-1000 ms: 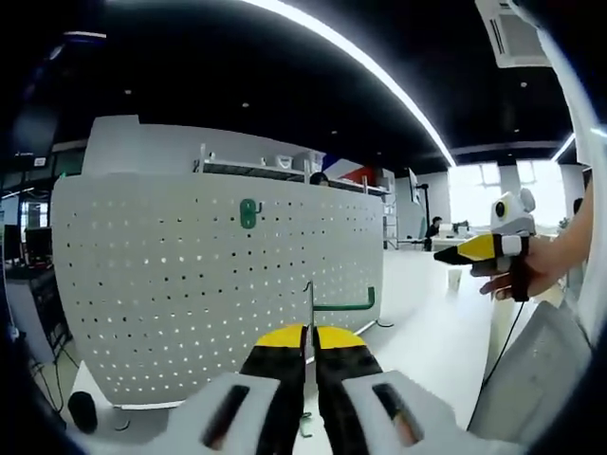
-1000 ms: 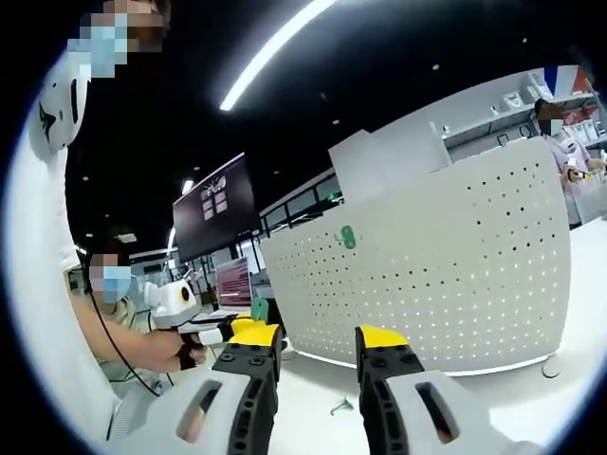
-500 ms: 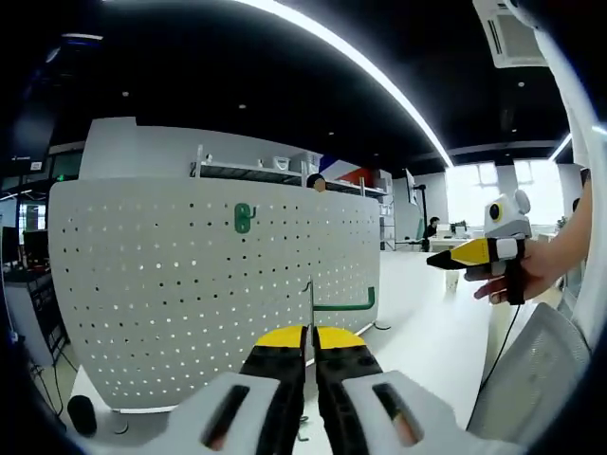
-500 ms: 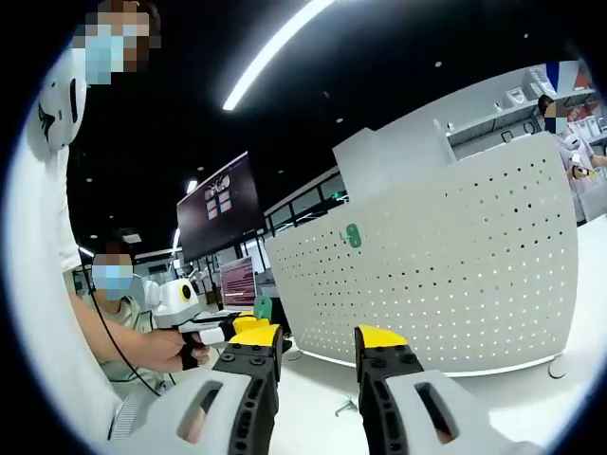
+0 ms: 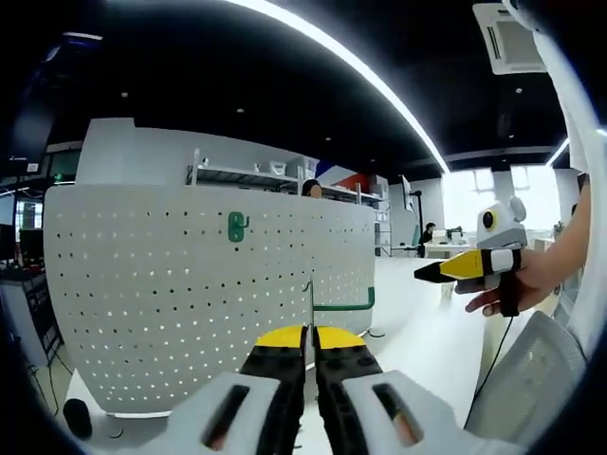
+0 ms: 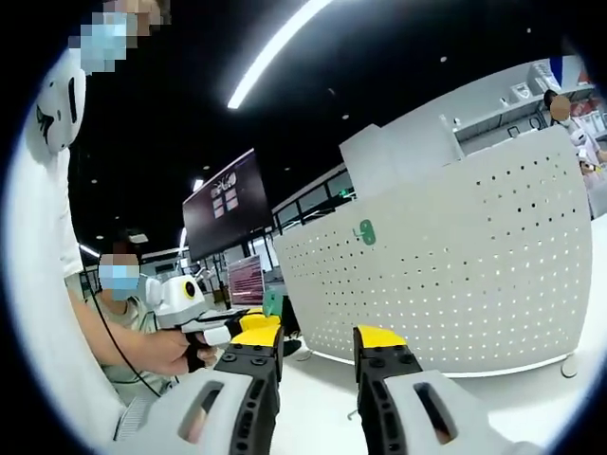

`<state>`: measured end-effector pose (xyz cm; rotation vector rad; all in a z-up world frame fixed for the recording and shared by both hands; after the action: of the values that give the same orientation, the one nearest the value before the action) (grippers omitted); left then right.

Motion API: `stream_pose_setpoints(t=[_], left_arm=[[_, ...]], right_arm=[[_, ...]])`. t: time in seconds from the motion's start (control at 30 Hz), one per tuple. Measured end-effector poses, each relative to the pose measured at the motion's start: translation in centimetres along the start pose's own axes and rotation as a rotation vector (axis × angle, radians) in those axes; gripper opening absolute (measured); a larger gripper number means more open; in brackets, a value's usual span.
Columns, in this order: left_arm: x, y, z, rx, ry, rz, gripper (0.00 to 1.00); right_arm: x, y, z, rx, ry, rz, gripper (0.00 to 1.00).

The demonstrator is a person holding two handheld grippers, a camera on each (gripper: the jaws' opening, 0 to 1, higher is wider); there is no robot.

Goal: Insert the hook assembly into the mounting plate slot until the hook locks in place.

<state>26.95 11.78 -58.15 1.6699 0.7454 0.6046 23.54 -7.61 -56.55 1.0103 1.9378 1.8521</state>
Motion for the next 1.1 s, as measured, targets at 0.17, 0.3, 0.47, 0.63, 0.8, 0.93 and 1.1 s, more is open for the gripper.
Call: stream_pose_setpoints(t=[0.17, 0.3, 0.47, 0.63, 0.8, 0.93, 1.1], left_arm=[[-0.2, 0.2, 0.0, -0.002, -0.004, -0.005, 0.02], [-0.4, 0.5, 0.1, -0.001, -0.006, 0.004, 0.02], [-0.7, 0.9, 0.1, -0.007, -0.004, 0.009, 0.02], [-1.0, 1.1, 0.3, -0.011, -0.001, 0.008, 0.02], [-1.4, 1.5, 0.3, -0.016, 0.006, 0.002, 0.02], [-1.8, 1.3, 0.5, -0.005, 0.021, -0.001, 0.02], [-2.3, 1.4, 0.5, -0.008, 0.023, -0.011, 0.02]], right_arm=[[0.2, 0.1, 0.2, -0.013, 0.001, 0.002, 0.27], [0.6, 0.2, 0.6, -0.018, 0.011, 0.004, 0.26], [0.7, 0.6, 1.5, -0.021, 0.027, 0.006, 0.25], [1.0, 1.1, 2.3, -0.032, 0.042, 0.006, 0.25], [1.6, 1.2, 3.2, -0.03, 0.071, 0.012, 0.25], [2.1, 1.3, 3.7, -0.03, 0.085, 0.01, 0.25], [2.4, 1.3, 4.1, -0.03, 0.095, 0.019, 0.24]])
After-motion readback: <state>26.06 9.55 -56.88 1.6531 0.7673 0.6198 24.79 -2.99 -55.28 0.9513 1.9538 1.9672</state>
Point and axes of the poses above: the point that each gripper's makers call its tool centre point, and the gripper's own axes: z roughly forward along the fingers, x roughly to its left, y roughly out of its top, the point moved 5 cm from there along -z, roughly backward along the fingers, and after that the axes turned 13 degrees about x, right-handed, at the moved point
